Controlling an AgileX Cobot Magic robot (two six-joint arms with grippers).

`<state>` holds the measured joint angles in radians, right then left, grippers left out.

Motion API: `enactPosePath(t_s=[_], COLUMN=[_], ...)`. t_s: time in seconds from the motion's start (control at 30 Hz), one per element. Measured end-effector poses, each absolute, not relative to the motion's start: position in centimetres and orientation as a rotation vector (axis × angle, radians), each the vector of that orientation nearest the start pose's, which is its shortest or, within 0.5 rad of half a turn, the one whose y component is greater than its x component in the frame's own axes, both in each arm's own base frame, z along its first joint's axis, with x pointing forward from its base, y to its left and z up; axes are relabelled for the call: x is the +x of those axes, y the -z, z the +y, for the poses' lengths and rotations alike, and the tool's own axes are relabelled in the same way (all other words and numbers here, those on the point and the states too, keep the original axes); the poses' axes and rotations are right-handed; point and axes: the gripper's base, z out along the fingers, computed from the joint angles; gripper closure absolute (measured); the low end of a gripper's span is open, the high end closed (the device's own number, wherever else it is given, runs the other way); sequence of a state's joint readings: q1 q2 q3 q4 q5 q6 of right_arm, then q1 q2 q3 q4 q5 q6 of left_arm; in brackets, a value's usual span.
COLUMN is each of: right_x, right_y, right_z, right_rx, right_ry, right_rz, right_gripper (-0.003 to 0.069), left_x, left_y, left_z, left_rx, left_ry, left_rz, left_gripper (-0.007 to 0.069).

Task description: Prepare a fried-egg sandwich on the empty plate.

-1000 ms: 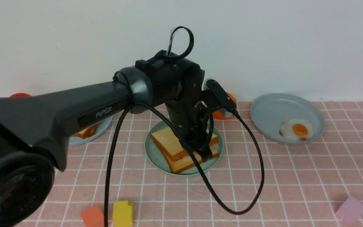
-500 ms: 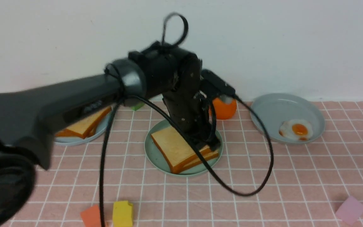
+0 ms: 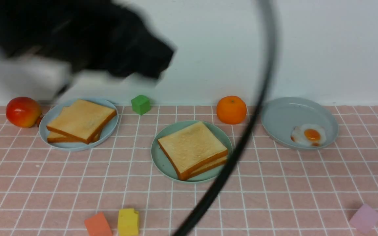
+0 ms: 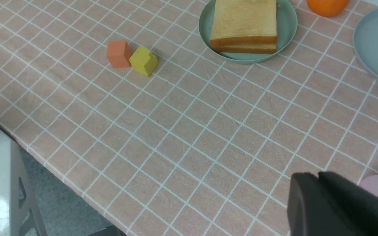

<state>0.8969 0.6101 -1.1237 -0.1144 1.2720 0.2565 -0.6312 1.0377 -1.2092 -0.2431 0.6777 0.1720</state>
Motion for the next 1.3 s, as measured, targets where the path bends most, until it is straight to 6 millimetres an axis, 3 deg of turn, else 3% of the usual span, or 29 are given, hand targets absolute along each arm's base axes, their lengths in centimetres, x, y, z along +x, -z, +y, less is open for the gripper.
enactPosePath(t_s=[0.13,0.3,0.53,0.97,1.13,1.3], right_x=[4.3,4.4,4.3,4.5,5.1,4.7], right_y=[-42.0,-42.2,-42.2,-41.6,-38.7,-34.4], right_z=[3.7,3.8,3.9,4.1,3.8,1.8], right_rx=[-0.696,-0.689,-0.692,-0.697,-0.573,-0.371], right_ry=[-0.475,-0.485,-0.499,-0.485,-0.418,-0.256], right_rz=[2.170,2.145,2.148,2.160,2.245,2.320], right_gripper=[0.0659,0.0665,0.0665,0.0657,0.0655,0.0652], left_x=[11.8,7.6,4.7,4.2,4.2,4.2], left_y=[-39.6,-34.4,-29.6,-27.4,-27.3,-27.3], left_z=[-10.1,-6.4,-3.9,-3.4,-3.5,-3.5], left_rx=[0.611,0.501,0.503,0.526,0.533,0.534], left_ry=[0.613,0.612,0.536,0.508,0.507,0.507], left_rz=[1.795,1.609,1.473,1.478,1.491,1.493], left_gripper=[0.0638,0.0638,0.0638,0.0638,0.0638,0.0638])
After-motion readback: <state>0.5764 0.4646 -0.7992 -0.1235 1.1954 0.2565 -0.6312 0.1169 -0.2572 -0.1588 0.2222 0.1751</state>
